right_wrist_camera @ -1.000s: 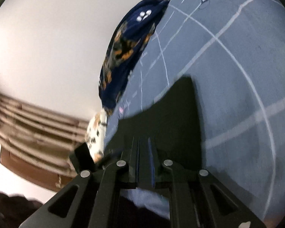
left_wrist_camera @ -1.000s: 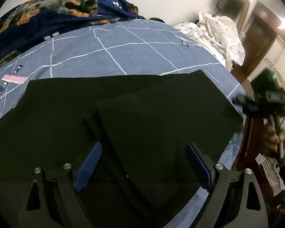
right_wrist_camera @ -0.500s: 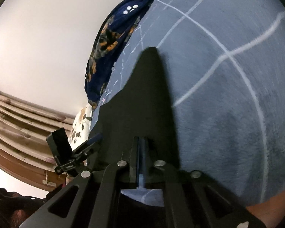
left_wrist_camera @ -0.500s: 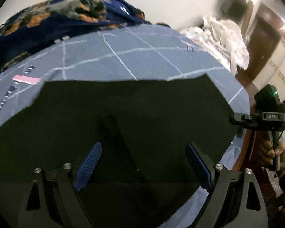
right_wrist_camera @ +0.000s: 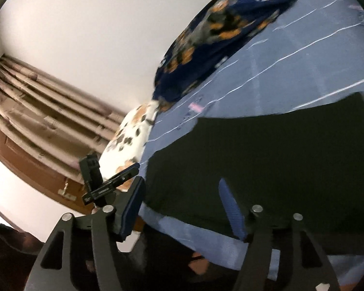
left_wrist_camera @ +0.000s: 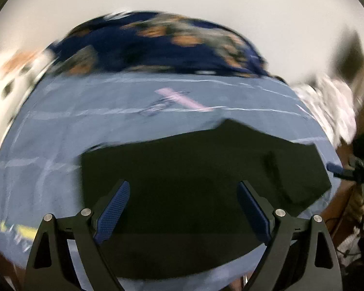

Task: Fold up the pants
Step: 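Fold the pants over toward the right gripper with the left gripper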

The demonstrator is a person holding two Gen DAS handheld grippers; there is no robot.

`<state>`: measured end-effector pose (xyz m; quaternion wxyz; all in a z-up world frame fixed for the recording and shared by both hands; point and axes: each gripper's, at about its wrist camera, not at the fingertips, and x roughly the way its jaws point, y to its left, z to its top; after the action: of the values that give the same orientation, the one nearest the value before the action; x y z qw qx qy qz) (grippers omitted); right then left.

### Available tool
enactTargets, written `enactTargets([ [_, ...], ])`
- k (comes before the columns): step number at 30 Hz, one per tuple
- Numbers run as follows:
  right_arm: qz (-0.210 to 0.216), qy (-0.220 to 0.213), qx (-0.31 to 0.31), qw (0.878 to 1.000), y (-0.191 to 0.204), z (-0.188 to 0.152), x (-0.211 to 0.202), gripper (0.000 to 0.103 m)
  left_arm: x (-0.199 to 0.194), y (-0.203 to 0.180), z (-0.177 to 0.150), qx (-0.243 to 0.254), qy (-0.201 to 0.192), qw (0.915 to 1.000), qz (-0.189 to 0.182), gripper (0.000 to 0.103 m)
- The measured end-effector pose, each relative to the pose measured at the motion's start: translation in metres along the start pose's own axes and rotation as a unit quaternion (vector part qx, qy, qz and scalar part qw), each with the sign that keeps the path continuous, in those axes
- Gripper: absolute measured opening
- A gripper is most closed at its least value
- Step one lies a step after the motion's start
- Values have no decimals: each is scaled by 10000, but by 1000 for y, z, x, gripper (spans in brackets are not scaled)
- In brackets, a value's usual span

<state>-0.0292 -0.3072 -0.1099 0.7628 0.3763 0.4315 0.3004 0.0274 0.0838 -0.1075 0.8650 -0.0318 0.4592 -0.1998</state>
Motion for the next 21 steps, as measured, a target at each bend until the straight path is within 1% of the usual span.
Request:
enactTargets([
  [2,50,161,32,9999,7,-2,22,68,-8,41,-6,-440,49,9990,-52,85],
  [4,104,351,87,9993,12,-6,44,70,-11,80,-13,-885,192,9958,-166,83],
  [5,102,430,110,9990,13,-10,52,71,-11,95,-17,-1068,274,9936,-257,81],
  [7,71,600,168,9980,15,-16,69,72,-9,112,-25,-1224,386,9905,-504,80],
  [9,44,709,256,9971,17,-22,81,72,-1,120,-33,-1278,563,9872,-767,80],
  [10,33,736,297,9968,17,-24,84,72,6,120,-36,-1237,696,9867,-790,80],
  [12,15,769,352,9964,18,-29,88,72,19,117,-41,-1093,894,9873,-722,80],
  [13,-5,778,358,9963,19,-31,89,72,25,117,-43,-1049,977,9867,-772,80],
  [15,-37,783,351,9963,22,-33,89,73,35,118,-46,-1039,1125,9825,-1059,80],
  [18,-77,740,427,9963,20,-34,88,78,41,115,-43,-920,1146,9818,-1203,80],
  [19,-83,728,465,9962,19,-34,87,78,42,114,-42,-906,1205,9795,-1338,80],
  [20,-92,709,537,9960,17,-34,87,79,44,113,-41,-935,1264,9750,-1569,80],
  [21,-93,693,594,9958,15,-33,86,79,46,111,-39,-969,1289,9719,-1716,80],
])
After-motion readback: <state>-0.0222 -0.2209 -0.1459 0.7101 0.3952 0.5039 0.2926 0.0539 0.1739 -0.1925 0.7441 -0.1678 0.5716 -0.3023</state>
